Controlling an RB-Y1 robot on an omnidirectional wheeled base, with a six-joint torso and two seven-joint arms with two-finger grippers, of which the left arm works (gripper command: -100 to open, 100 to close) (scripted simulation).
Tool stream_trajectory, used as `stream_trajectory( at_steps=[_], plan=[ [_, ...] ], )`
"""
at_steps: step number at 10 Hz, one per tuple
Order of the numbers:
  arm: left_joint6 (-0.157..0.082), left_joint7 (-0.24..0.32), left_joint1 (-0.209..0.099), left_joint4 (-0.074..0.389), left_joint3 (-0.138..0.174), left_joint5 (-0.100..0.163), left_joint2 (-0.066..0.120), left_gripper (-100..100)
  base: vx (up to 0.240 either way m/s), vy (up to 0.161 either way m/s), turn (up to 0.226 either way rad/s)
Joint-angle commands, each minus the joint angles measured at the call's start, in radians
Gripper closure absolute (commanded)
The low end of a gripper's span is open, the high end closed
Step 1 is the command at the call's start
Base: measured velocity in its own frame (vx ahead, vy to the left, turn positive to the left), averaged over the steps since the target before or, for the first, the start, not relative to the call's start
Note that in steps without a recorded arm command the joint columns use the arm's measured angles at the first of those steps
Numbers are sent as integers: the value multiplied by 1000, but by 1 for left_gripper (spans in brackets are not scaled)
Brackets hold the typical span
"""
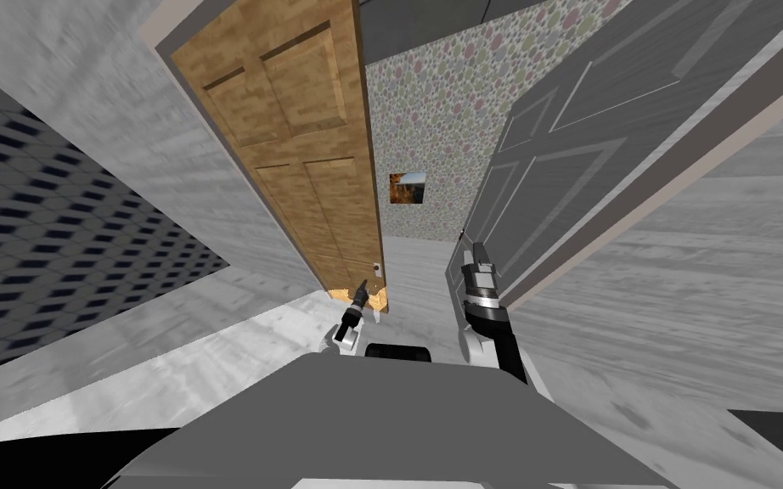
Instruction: Push the door open
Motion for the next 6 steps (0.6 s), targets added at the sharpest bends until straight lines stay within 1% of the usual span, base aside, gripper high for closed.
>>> stream_trajectory(
  at_steps=[1,2,3,4,6],
  plan=[
    [-10,3,-13,34,-1,-4,-2,-100,51,54,-66],
    [-15,6,-20,54,-3,-8,-3,-100,65,71,-85],
    [-12,4,-16,42,-2,-6,-2,-100,30,36,-20],
    [-14,1,-18,48,1,-4,-3,-100,101,-17,-27],
    [-16,-3,-19,51,4,-2,-4,-100,183,-19,-22]
  ],
)
